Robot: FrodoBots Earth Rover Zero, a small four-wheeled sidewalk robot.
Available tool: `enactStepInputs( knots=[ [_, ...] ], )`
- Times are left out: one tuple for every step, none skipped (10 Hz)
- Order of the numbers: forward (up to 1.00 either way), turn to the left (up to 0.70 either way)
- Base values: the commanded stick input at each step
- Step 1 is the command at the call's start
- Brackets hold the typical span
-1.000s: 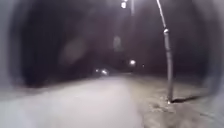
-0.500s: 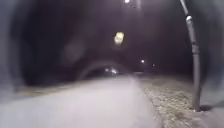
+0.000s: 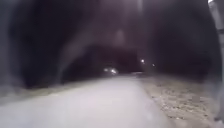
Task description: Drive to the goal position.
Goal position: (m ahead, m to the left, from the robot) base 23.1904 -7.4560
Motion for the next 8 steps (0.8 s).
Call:
enactStepInputs(
  knots=[
    [1.00,-0.40],
    [1.00,-0.40],
    [1.00,-0.40],
    [1.00,-0.40],
    [1.00,-0.27],
    [1.00,0.00],
    [1.00,0.00],
    [1.00,0.00]
  ],
)
